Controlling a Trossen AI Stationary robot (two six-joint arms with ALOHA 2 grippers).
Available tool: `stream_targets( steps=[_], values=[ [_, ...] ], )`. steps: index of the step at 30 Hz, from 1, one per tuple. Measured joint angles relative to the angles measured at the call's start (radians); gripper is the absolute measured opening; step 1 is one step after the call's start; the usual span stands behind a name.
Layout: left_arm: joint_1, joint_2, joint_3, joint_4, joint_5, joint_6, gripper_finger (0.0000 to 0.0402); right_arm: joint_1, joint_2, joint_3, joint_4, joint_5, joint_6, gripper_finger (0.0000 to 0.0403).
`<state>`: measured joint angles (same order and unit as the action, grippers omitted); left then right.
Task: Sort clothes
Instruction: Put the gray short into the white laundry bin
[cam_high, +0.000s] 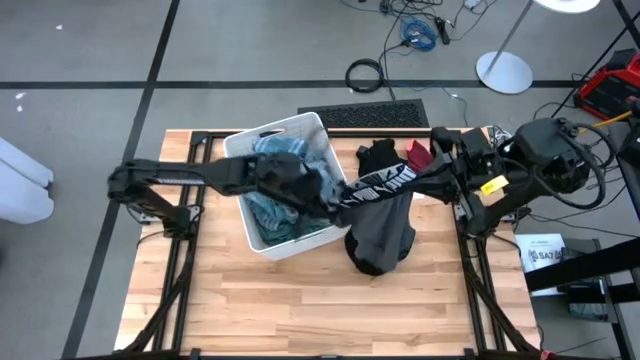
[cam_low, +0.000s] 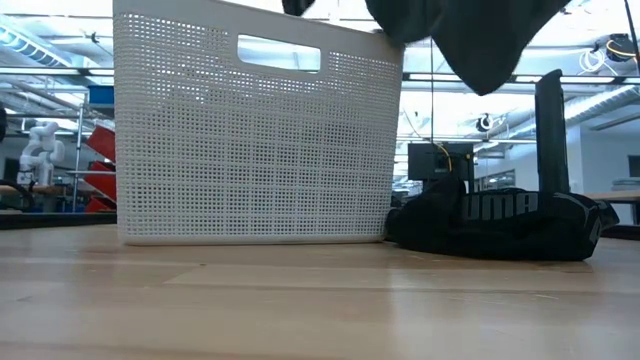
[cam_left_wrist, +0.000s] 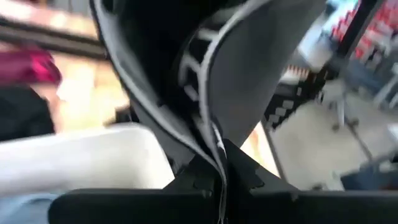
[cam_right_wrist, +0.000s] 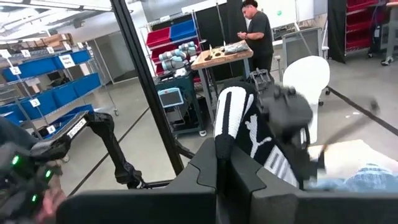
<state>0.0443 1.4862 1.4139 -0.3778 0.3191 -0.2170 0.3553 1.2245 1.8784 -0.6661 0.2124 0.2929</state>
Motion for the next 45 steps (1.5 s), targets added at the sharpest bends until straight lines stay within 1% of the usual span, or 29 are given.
stream_targets(
  steps=[2, 4, 7, 10, 12, 14, 16, 18, 21, 25, 27, 29, 32, 35, 38, 42, 45],
  values=[
    [0.021, -0.057, 0.0, 0.012, -0.004, -0.012, 0.0011, 0.0, -0.012, 0.0, -0.001, 0.012, -0.006, 0.0],
    [0.042, -0.123, 0.0, 0.039, -0.015, -0.014, 0.001, 0.0, -0.025, 0.0, 0.0, 0.051, -0.025, 0.0],
    [0.073, -0.223, 0.0, 0.14, -0.034, -0.038, 0.0009, -0.002, -0.037, 0.0, 0.009, 0.167, -0.072, 0.0],
    [0.107, -0.315, 0.009, 0.26, -0.049, -0.04, 0.0009, -0.028, -0.039, 0.0, 0.034, 0.29, -0.116, 0.0],
    [0.13, -0.36, 0.045, 0.272, -0.102, -0.039, 0.0008, -0.044, -0.035, 0.0, 0.075, 0.37, -0.154, 0.0],
    [0.148, -0.378, 0.096, 0.244, -0.153, -0.039, 0.0008, -0.057, -0.024, 0.0, 0.141, 0.455, -0.216, 0.0],
    [0.168, -0.382, 0.162, 0.186, -0.175, -0.039, 0.0008, -0.076, -0.005, 0.001, 0.224, 0.515, -0.288, 0.0],
    [0.185, -0.37, 0.232, 0.104, -0.178, -0.04, 0.0008, -0.104, 0.018, 0.001, 0.304, 0.521, -0.349, 0.0],
    [0.196, -0.338, 0.325, -0.033, -0.179, -0.04, 0.0007, -0.143, 0.049, 0.001, 0.39, 0.521, -0.391, 0.0],
    [0.197, -0.294, 0.416, -0.173, -0.17, -0.063, 0.0007, -0.188, 0.075, 0.001, 0.408, 0.54, -0.377, 0.0],
    [0.2, -0.279, 0.452, -0.239, -0.169, -0.107, 0.0007, -0.201, 0.09, 0.001, 0.382, 0.581, -0.316, 0.0],
    [0.207, -0.267, 0.477, -0.321, -0.166, -0.119, 0.0007, -0.209, 0.101, 0.001, 0.333, 0.594, -0.266, 0.0],
    [0.225, -0.255, 0.488, -0.468, -0.165, -0.112, 0.0007, -0.213, 0.111, 0.001, 0.246, 0.588, -0.255, 0.0],
    [0.232, -0.247, 0.487, -0.595, -0.164, -0.071, 0.0007, -0.212, 0.111, 0.001, 0.18, 0.523, -0.245, 0.0],
    [0.228, -0.247, 0.488, -0.664, -0.136, 0.0, 0.0007, -0.208, 0.111, 0.001, 0.156, 0.448, -0.221, 0.0],
    [0.187, -0.244, 0.488, -0.661, 0.01, 0.083, 0.0007, -0.206, 0.11, 0.001, 0.144, 0.214, -0.245, 0.0],
    [0.155, -0.237, 0.488, -0.637, 0.038, 0.094, 0.0007, -0.206, 0.11, 0.001, 0.134, 0.096, -0.217, 0.0]
  ],
)
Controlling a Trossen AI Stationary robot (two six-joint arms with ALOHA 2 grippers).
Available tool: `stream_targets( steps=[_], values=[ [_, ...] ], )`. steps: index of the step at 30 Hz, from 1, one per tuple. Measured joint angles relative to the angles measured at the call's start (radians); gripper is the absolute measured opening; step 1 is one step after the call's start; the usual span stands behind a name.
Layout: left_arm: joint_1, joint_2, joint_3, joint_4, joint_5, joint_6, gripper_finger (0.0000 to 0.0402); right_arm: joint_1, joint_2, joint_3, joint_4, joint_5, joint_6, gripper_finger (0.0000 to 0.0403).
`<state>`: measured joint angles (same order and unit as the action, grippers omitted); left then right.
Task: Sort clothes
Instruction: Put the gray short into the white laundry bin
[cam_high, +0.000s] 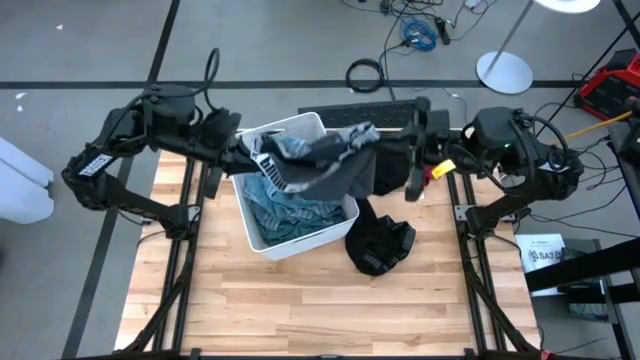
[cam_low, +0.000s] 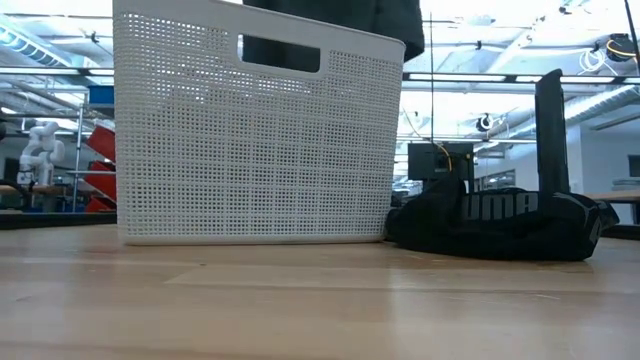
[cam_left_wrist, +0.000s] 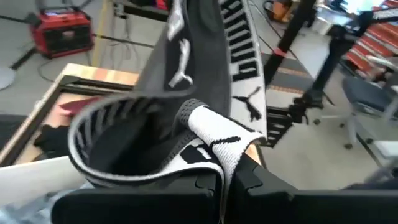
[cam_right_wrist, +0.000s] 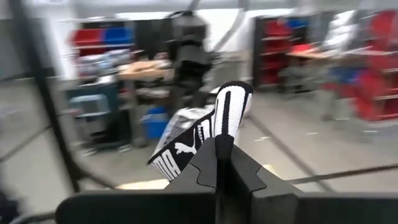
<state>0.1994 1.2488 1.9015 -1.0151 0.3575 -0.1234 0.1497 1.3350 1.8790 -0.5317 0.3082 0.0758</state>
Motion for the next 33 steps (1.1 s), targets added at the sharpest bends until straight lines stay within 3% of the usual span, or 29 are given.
stream_targets(
  steps=[5, 11, 17, 22, 27, 33],
  values=[
    [-0.055, 0.018, 0.0, 0.036, 0.137, -0.002, 0.0007, 0.019, 0.002, 0.0, -0.045, -0.266, 0.061, 0.0],
    [-0.182, 0.068, 0.0, 0.112, 0.215, -0.022, 0.0007, 0.142, 0.0, 0.0, -0.055, -0.275, 0.088, 0.0],
    [-0.325, 0.122, 0.0, 0.119, 0.147, -0.029, 0.0006, 0.322, -0.007, 0.0, -0.218, -0.027, 0.22, 0.0],
    [-0.414, 0.189, 0.0, 0.138, 0.037, -0.089, 0.0008, 0.48, -0.007, -0.023, -0.453, 0.225, 0.493, 0.0],
    [-0.456, 0.313, 0.0, 0.232, 0.012, -0.147, 0.0009, 0.678, -0.022, -0.091, -0.667, 0.39, 0.833, 0.0],
    [-0.432, 0.46, 0.0, 0.315, -0.046, -0.152, 0.0011, 0.855, -0.085, -0.257, -0.734, 0.581, 1.091, 0.0]
  ],
)
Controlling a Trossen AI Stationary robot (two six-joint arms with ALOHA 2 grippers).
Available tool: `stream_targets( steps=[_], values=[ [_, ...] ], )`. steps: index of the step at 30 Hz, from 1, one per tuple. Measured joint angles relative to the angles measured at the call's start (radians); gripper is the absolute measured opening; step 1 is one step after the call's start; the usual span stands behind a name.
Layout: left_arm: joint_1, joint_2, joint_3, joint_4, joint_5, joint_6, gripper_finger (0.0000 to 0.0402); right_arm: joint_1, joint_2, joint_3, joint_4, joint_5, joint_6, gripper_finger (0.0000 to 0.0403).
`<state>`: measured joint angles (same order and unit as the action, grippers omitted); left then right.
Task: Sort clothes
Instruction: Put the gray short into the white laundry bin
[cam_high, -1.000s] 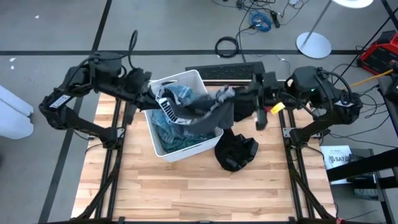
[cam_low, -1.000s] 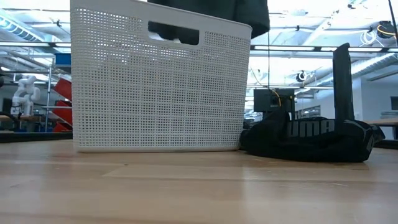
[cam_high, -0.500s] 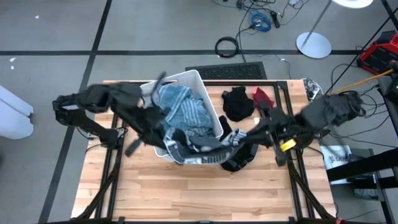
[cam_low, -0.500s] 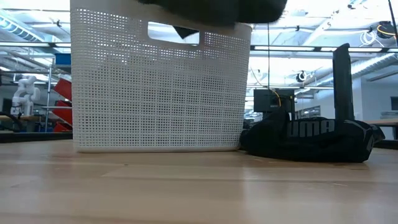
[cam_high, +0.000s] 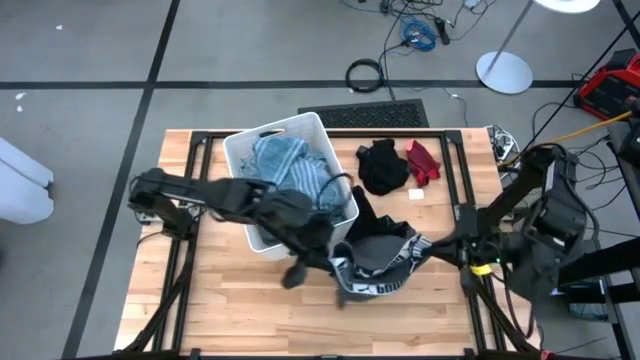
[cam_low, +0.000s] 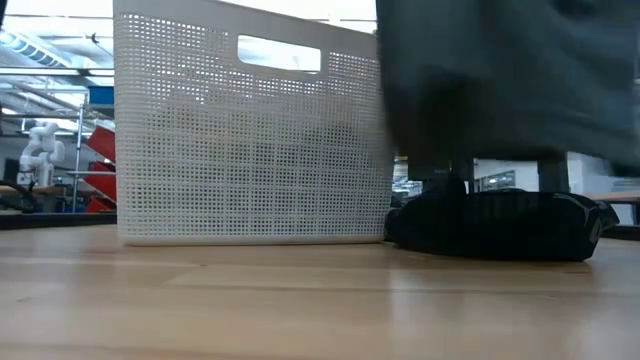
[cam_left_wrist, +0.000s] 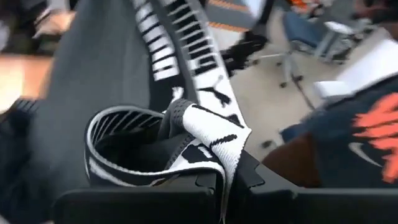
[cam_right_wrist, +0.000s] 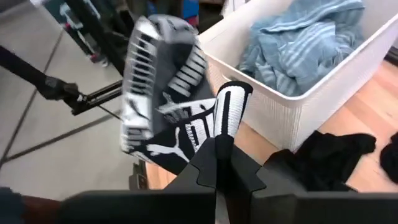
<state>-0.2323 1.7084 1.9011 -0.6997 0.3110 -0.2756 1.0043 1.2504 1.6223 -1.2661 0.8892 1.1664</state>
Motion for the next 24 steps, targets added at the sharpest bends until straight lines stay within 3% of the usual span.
stream_targets(
  steps=[5, 11, 15, 17, 20, 22, 24],
  values=[
    [0.041, 0.041, -0.001, -0.039, 0.009, -0.058, 0.0011, 0.053, -0.018, -0.126, 0.114, 0.055, 0.11, 0.0],
    [-0.047, 0.012, -0.001, -0.107, 0.029, -0.024, 0.0012, 0.085, 0.079, -0.285, 0.6, 0.078, 0.09, 0.0],
    [-0.124, -0.006, -0.001, -0.281, -0.064, 0.006, 0.0012, 0.078, 0.213, -0.321, 0.847, 0.157, 0.101, 0.0],
    [-0.167, -0.006, -0.043, -0.371, -0.108, 0.02, 0.0012, 0.069, 0.293, -0.321, 0.938, 0.153, 0.148, 0.0],
    [-0.228, -0.014, -0.171, -0.378, -0.146, 0.015, 0.0012, 0.057, 0.418, -0.321, 1.099, 0.154, 0.211, 0.0],
    [-0.258, -0.032, -0.27, -0.329, -0.133, -0.025, 0.0011, 0.05, 0.501, -0.321, 1.259, 0.153, 0.23, 0.0],
    [-0.284, -0.058, -0.359, -0.238, -0.057, -0.085, 0.0008, 0.046, 0.579, -0.321, 1.453, 0.156, 0.21, 0.0]
  ],
)
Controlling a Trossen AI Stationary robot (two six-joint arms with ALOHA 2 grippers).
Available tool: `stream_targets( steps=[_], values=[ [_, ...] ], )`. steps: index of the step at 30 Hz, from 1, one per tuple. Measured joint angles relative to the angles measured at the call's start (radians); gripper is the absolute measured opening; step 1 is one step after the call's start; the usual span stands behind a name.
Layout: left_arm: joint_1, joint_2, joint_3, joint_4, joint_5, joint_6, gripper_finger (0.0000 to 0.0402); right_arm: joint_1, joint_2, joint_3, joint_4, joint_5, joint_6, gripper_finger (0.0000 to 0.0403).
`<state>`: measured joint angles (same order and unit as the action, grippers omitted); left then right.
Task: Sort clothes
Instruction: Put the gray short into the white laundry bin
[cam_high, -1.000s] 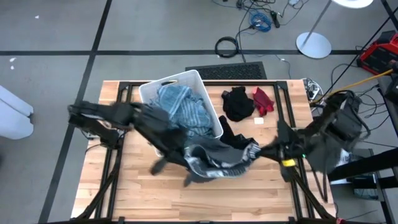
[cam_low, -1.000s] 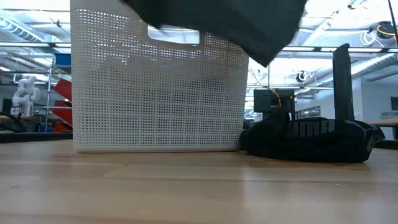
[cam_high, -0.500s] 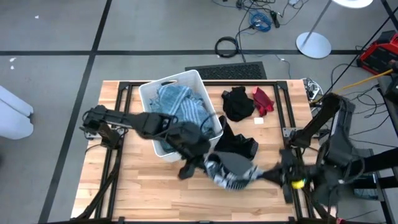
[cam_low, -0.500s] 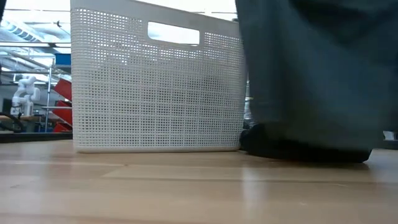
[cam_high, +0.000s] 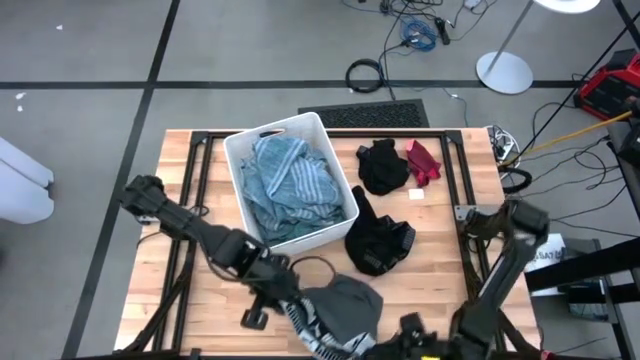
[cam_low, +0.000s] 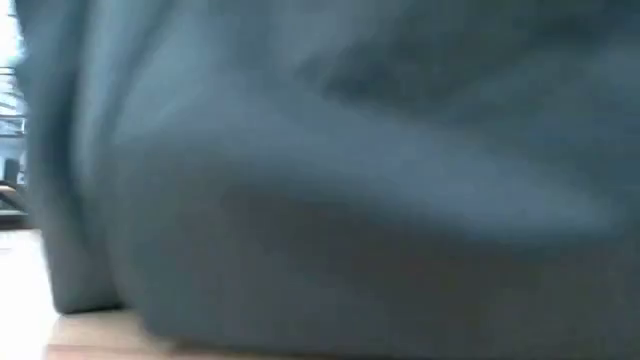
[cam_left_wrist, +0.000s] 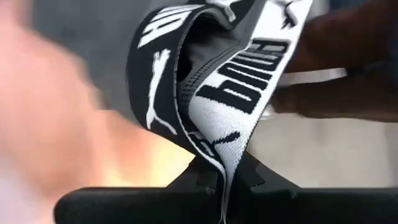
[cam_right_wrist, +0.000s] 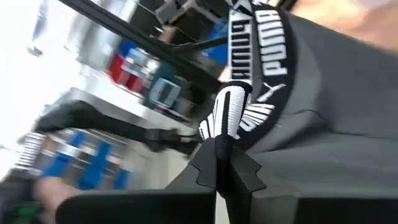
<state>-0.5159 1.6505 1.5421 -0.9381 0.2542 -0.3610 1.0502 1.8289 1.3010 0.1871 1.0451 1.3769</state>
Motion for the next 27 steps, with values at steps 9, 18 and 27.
stream_targets(
  steps=[9, 18, 27],
  values=[
    [-0.031, -0.099, -0.114, 0.138, -0.038, -0.098, 0.0006, -0.059, 0.11, 0.0, 0.311, 0.013, -0.235, 0.0],
    [0.166, -0.168, -0.115, 0.303, -0.207, -0.154, 0.0006, -0.153, -0.228, 0.0, -0.57, 0.023, -0.057, 0.0],
    [0.353, -0.219, -0.115, 0.437, -0.211, -0.091, 0.0006, -0.228, -0.605, 0.001, -1.034, 0.066, -0.175, 0.0]
  ],
)
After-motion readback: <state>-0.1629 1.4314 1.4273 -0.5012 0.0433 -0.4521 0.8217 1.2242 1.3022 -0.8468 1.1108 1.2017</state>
